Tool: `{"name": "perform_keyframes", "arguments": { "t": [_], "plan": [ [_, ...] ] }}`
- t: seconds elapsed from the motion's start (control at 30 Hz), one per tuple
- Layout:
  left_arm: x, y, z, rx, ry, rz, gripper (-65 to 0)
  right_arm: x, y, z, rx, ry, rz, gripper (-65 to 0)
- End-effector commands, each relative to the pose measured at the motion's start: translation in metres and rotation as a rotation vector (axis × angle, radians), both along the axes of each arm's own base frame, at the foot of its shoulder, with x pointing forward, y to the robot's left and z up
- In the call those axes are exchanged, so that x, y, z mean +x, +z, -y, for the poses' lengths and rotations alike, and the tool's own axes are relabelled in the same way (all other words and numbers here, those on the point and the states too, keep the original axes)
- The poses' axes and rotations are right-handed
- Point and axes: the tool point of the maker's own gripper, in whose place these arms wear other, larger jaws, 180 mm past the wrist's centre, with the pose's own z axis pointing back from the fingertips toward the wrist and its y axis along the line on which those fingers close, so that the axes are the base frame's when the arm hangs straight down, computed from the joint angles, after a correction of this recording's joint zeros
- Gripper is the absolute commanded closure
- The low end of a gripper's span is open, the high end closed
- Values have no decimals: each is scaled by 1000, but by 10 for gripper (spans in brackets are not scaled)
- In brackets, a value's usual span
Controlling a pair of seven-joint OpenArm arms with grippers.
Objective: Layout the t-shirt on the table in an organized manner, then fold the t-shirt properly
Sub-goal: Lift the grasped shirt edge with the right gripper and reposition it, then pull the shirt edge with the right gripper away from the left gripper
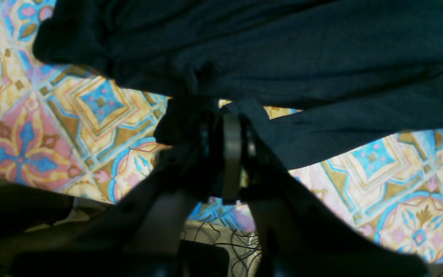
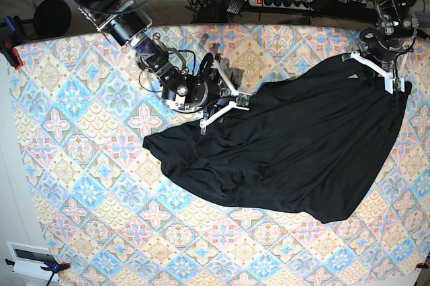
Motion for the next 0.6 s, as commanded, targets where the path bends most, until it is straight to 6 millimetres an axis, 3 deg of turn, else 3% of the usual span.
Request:
{"name": "perform_keyframes", "arguments": {
  "t": [0.0,0.27,0.57],
  "plan": [
    [6,10,-4,20,-5,33,0,14,18,-8,40,4,43,-274],
    [6,9,-4,18,-5,34,0,35,29,-5,30,-1,84,-274],
    [5,5,-5,9,2,26,0,33,-4,6,16,-28,-3,-274]
  ]
}}
